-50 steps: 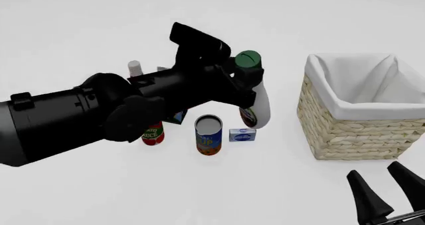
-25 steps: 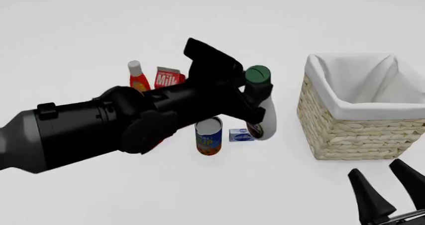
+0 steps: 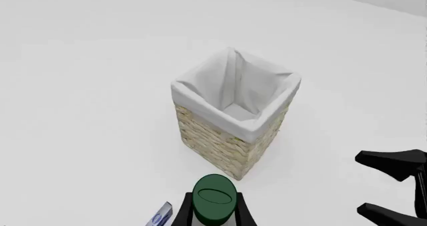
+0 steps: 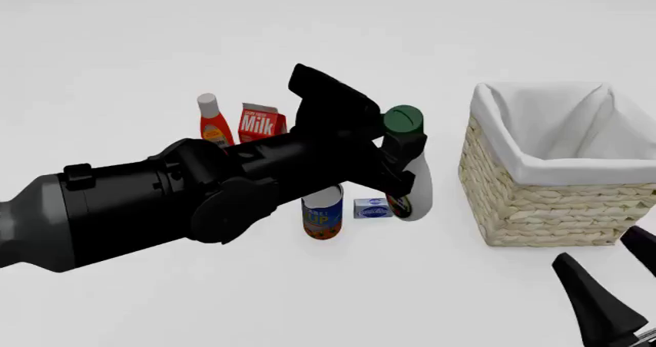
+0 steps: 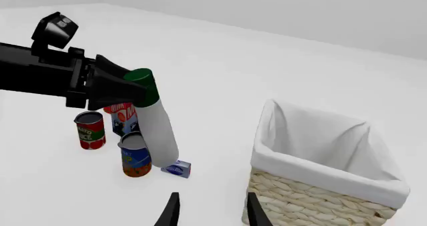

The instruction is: Pick the salad dressing and place it in the basket.

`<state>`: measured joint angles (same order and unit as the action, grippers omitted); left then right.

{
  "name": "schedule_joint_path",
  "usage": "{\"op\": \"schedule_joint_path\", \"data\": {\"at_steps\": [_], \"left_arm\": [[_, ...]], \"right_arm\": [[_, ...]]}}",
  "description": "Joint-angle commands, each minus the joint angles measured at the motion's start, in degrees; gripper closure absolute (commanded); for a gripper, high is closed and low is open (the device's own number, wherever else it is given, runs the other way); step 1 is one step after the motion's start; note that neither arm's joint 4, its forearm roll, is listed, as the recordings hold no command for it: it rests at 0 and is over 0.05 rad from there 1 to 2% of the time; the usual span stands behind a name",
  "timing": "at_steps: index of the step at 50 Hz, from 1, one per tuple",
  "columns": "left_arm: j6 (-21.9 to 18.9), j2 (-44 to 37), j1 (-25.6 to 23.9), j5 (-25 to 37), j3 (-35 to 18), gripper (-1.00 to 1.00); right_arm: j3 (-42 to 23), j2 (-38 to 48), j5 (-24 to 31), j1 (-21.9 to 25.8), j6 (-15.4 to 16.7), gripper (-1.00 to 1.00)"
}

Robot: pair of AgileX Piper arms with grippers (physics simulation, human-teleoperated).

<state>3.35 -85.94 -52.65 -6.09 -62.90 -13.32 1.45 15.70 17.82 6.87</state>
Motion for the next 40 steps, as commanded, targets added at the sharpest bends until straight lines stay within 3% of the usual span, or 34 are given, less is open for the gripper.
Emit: {"op": "schedule_joint_path", "data": {"at_steps": [1, 2, 4, 10, 40], "left_arm": [[-0.34, 0.25, -0.23, -0.55, -0.25, 1.00], [-0.33, 0.29, -0.30, -0.56, -0.23, 1.00], [-0.51, 0.31, -0.32, -0.47, -0.27, 1.00], [-0.25, 0.58, -0.32, -0.43, -0.30, 1.00], [-0.18, 0.21, -0.93, -0.68, -0.42, 1.00]], "right_arm": [[-5.65, 3.72, 3.72, 3.90, 0.97, -1.00], [-6.18, 5.01, 3.44, 4.98, 0.51, -1.00], [-6.64, 6.61, 2.93, 5.18, 2.48, -1.00], [-8.52, 10.15, 2.15, 5.69, 2.49, -1.00], [-17.49, 30.37, 0.31, 14.16, -1.51, -1.00]]}}
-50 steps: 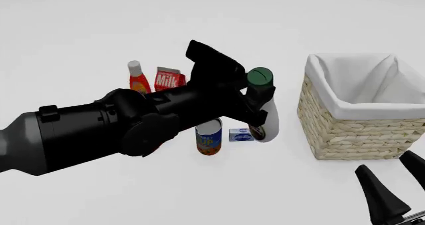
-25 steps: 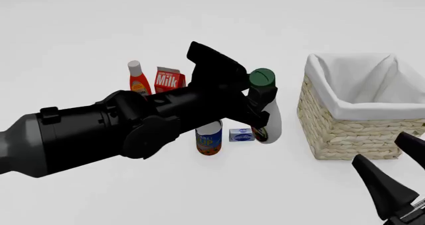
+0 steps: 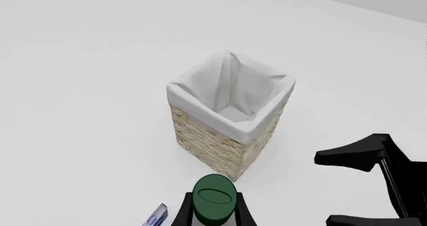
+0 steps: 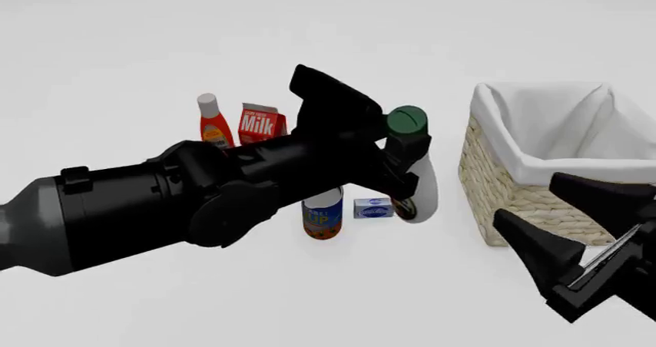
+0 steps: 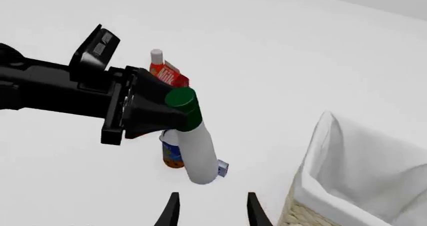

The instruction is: Pick the salad dressing and place it in the basket.

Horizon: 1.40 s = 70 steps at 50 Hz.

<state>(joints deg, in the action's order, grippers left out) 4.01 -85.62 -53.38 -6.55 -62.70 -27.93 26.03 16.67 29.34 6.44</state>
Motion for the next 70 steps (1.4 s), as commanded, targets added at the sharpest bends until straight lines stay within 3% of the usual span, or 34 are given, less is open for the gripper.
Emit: {"op": "schedule_joint_path", "data": {"at_steps": [1, 28, 70], "left_arm": [[-0.97, -0.14, -0.30, -0.19, -0.62, 1.00], [-0.40, -0.03, -1.10, -0.69, 0.22, 1.00], [0.01, 1.19, -2.63, -0.88, 1.24, 1.00]], "right_arm": [[-2.88, 5.80, -0.65, 2.64, -1.08, -1.00], [-5.70, 11.09, -2.94, 4.15, 3.95, -1.00], [-7.34, 20.05, -8.31, 5.79, 6.03, -1.00]]}}
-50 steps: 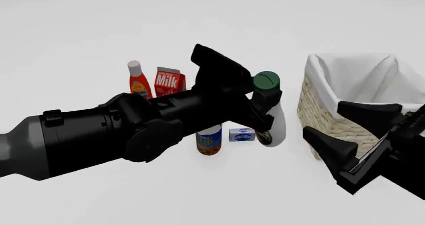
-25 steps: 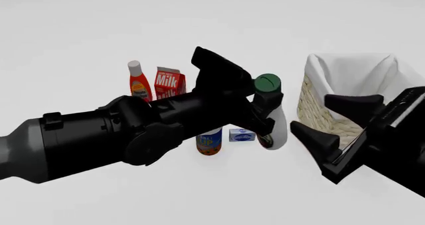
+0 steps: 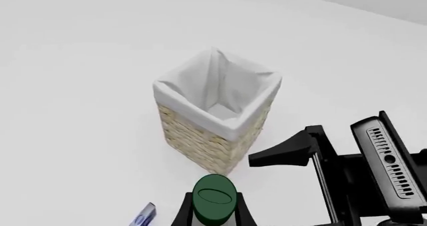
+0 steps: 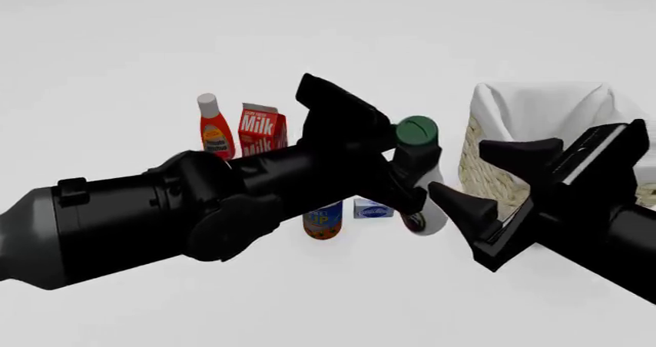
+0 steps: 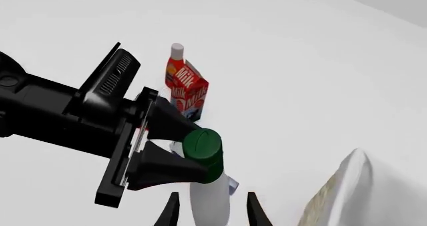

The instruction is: Pick the salad dressing and place it in the basket.

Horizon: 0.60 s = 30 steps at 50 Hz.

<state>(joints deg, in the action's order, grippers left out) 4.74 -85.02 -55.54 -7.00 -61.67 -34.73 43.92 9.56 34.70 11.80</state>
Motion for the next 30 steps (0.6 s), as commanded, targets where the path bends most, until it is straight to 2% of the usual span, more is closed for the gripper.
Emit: {"op": "schedule_joint_path", "data": {"at_steps": [1, 30], "left_arm": [[-0.73, 0.60, -0.47, -0.44, 0.20, 1.00], [-0.38, 1.21, -1.74, -0.89, 1.37, 1.00]], "right_arm": [[-0.54, 2.17, -1.21, 0.43, 0.67, -1.00], [-0.01, 6.70, -5.12, 1.14, 0.94, -1.00]]}}
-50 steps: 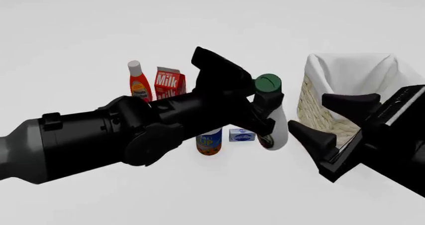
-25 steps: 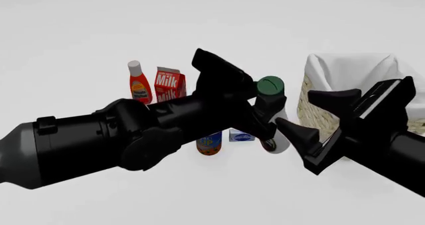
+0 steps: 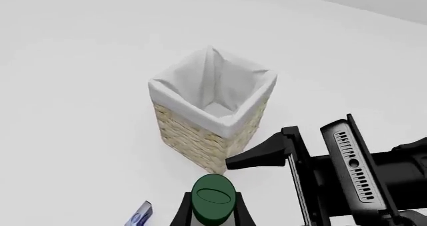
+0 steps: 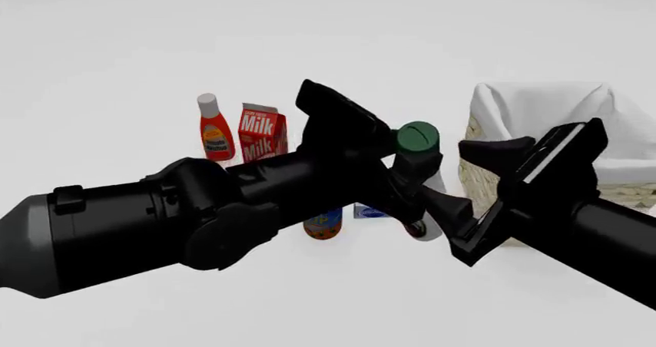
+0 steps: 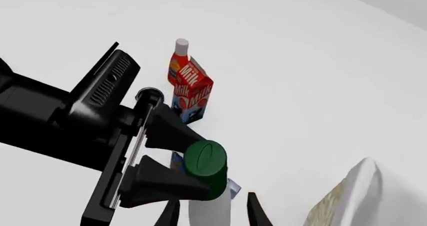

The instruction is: Pick the salad dressing and place it in the basket.

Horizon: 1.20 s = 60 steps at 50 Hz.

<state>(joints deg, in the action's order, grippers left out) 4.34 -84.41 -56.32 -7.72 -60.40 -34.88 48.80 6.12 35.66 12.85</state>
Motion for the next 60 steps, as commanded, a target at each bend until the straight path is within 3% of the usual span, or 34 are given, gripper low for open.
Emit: {"op": "schedule_joint_path", "data": {"at_steps": [1, 28, 29, 52, 53, 60], "left_arm": [[0.02, 0.59, -0.96, -0.16, 0.10, 1.00], [0.09, 0.72, -1.93, -0.02, 0.49, 1.00], [0.12, 0.73, -1.97, -0.01, 0.48, 1.00], [0.38, 1.08, -2.39, -0.28, 0.86, 1.00], [0.33, 1.24, -2.68, -0.29, 0.90, -1.00], [-0.10, 3.88, -3.06, -1.07, 1.75, -1.00]], "right_arm": [[0.13, 1.83, -1.69, 0.18, -0.12, -1.00], [-0.11, 3.50, -3.20, 1.27, 1.13, -1.00], [-0.09, 3.46, -3.27, 1.22, 1.33, 1.00], [0.26, 2.45, -3.39, 2.09, 2.09, 1.00], [0.30, 2.46, -3.44, 2.08, 2.15, 1.00], [0.47, 2.62, -3.70, 2.22, 2.08, 1.00]]}}
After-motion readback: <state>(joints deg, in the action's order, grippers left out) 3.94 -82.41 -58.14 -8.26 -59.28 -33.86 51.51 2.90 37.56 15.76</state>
